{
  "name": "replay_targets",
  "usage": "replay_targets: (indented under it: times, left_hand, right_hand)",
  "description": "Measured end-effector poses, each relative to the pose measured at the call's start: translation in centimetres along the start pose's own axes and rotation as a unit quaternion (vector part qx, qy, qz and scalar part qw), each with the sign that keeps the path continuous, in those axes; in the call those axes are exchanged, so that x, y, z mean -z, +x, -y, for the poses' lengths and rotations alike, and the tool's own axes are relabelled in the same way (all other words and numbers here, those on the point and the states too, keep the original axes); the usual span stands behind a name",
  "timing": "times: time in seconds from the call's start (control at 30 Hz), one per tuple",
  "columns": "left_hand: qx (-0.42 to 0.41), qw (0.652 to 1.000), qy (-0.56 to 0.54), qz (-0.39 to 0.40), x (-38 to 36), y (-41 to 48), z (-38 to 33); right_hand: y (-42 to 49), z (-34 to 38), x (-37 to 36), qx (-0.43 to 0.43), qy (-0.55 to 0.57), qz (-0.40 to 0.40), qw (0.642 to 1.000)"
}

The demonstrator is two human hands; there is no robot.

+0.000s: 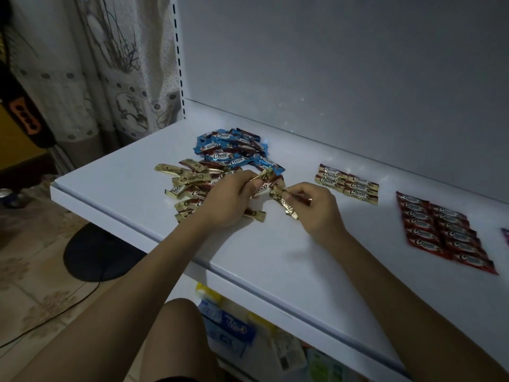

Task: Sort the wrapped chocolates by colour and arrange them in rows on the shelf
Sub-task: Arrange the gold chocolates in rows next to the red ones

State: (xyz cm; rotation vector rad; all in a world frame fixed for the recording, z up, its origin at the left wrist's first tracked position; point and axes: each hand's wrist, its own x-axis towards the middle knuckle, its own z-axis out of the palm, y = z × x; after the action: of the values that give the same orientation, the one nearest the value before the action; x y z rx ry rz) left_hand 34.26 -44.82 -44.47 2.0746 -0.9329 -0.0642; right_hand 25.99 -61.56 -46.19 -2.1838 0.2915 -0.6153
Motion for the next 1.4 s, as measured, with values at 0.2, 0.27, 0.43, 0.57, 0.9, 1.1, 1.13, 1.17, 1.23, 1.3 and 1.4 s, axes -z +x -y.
replay_targets:
  times: [0.2, 0.27, 0.43, 0.57, 0.9, 1.1, 1.13, 1.17, 1.23, 1.3, 1.4]
  left_hand:
    - [-0.018, 0.991, -0.095, -0.088, -0.2, 1.2, -0.7]
    - [-0.019, 0.980, -0.147, -0.136, -0.5, 1.5, -1.5]
    - [0.095, 0.918, -0.337, -0.188, -3.0, 2.0, -4.5]
    - [0.189, 0.787, -0.567, -0.154, -6.8, 2.9, -5.8]
    - [0.236, 0.569, -0.787, -0.044, -8.3, 2.6, -5.2]
    - [0.247, 0.482, -0.838, -0.073, -7.7, 2.6, -4.7]
    - [0.245, 0.473, -0.843, -0.075, -7.8, 2.7, -4.5]
    - [0.240, 0.465, -0.849, -0.076, -7.8, 2.9, -4.3]
    - [0.232, 0.459, -0.854, -0.083, -7.9, 3.1, -4.0]
    - [0.224, 0.466, -0.853, -0.076, -8.0, 3.1, -3.9]
    - [0.222, 0.492, -0.839, -0.067, -7.5, 3.0, -4.2]
  right_hand:
    - [-0.2, 0.2, -0.4, -0.039, 0.029, -0.025, 0.998]
    - [-0.2, 0.3, -0.1, -0.043, 0.065, -0.041, 0.996]
    - [0.4, 1.5, 0.9, -0.127, 0.270, -0.143, 0.944]
    - [2.7, 4.3, 2.3, -0.215, 0.484, -0.212, 0.821]
    - [3.8, 6.4, -1.8, -0.140, 0.411, -0.266, 0.861]
    - [3.4, 6.6, -1.9, -0.126, 0.423, -0.239, 0.865]
    - [3.2, 6.7, -1.6, -0.105, 0.395, -0.231, 0.883]
    - [3.2, 6.8, -1.3, -0.082, 0.363, -0.217, 0.902]
    - [2.8, 6.5, -1.0, -0.046, 0.304, -0.180, 0.934]
    - [2.2, 5.7, -1.1, -0.010, 0.214, -0.142, 0.966]
    - [1.3, 4.2, -1.2, 0.012, 0.132, -0.123, 0.983]
